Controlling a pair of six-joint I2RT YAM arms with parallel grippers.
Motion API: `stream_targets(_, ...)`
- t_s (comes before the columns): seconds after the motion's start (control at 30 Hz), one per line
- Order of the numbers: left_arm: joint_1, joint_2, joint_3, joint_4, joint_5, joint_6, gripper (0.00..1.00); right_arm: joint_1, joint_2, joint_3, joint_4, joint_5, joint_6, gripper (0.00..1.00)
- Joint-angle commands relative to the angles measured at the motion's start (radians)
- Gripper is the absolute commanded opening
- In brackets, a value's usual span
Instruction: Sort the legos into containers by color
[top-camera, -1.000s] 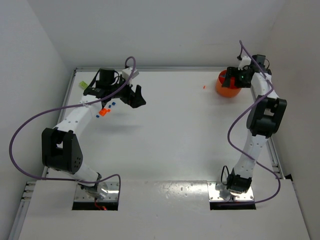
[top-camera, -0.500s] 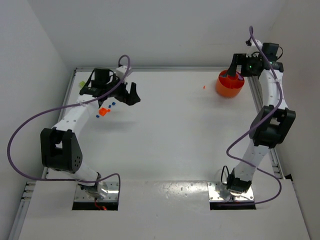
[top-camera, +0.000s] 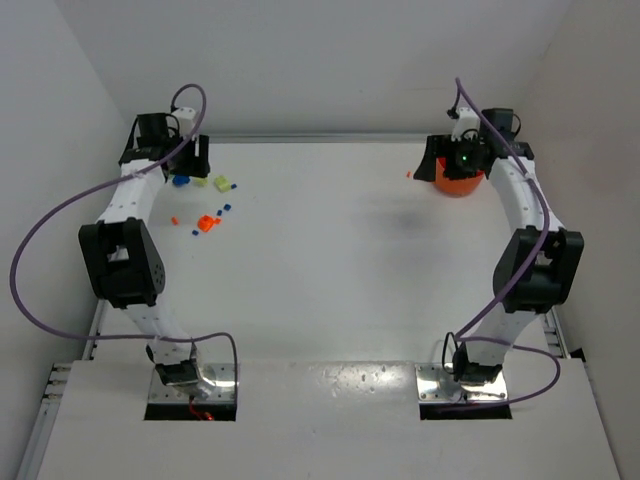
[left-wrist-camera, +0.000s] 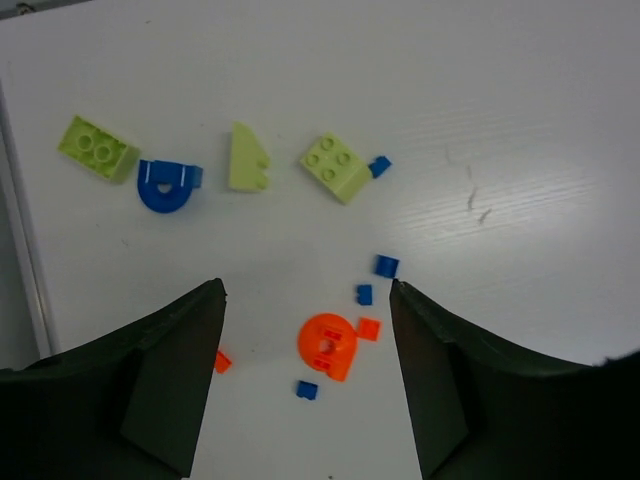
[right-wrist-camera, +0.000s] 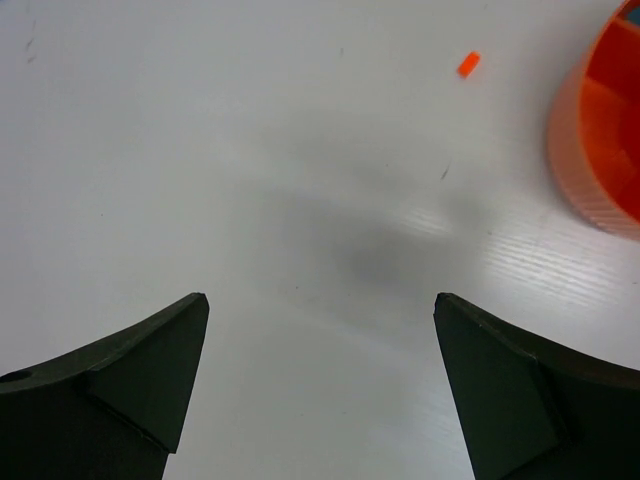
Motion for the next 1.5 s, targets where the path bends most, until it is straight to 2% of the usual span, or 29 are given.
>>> stream_targets(0.0,-0.005,0.094,0.098,-0.009,-0.1,0.005,0.71,0.019,-0.043,-0.048,0.069,-0.014,0.037,0.95)
stream_targets(0.03,0.007,0.153,0.153,-0.009,-0.113,0.014,0.67,0.03,-0.043,-0.063,0.069,-0.014,0.037,0.95)
stream_targets(0.1,0.02,0.219,0.22,-0.033,-0.126,0.014,0.66,0.03,-0.043,-0.072,0.069,-0.004,0.037,0.95)
stream_targets(0.2,0.055,0.362,0.407,-0.091,-0.168,-0.033,0.65,0.048,-0.052,-0.082,0.06,0.006,0.026,0.95)
stream_targets(0.23,0.066,0.399,0.505,-0.108,-0.188,-0.065,0.67,0.048,-0.053,-0.091,0.06,0.006,0.026,0.95)
stream_targets(0.33,0.066,0.511,0.638,-0.145,-0.332,-0.108,0.77,0.057,-0.042,-0.091,0.06,0.015,0.026,0.95)
stream_targets(0.43,0.066,0.546,0.661,-0.145,-0.413,-0.154,0.9,0.067,-0.042,-0.091,0.06,0.015,0.026,0.95)
stream_targets(0.5,0.066,0.56,0.67,-0.136,-0.447,-0.196,0.93,0.067,-0.033,-0.091,0.06,0.015,0.026,0.95)
stream_targets(0.67,0.112,0.592,0.661,-0.107,-0.452,-0.303,0.93,0.076,-0.023,-0.091,0.06,0.024,0.026,0.95)
stream_targets(0.8,0.135,0.602,0.672,-0.085,-0.375,-0.363,0.93,0.085,-0.023,-0.091,0.06,0.024,0.017,0.95)
stream_targets(0.9,0.135,0.62,0.672,-0.064,-0.357,-0.392,0.87,0.085,-0.023,-0.091,0.06,0.024,0.017,0.95)
stream_targets(1.07,0.135,0.651,0.69,-0.033,-0.311,-0.414,0.81,0.085,-0.014,-0.091,0.06,0.024,0.017,0.95)
stream_targets(1.47,0.115,0.732,0.745,-0.024,-0.344,-0.423,0.81,0.085,0.006,-0.091,0.05,0.033,0.017,0.95)
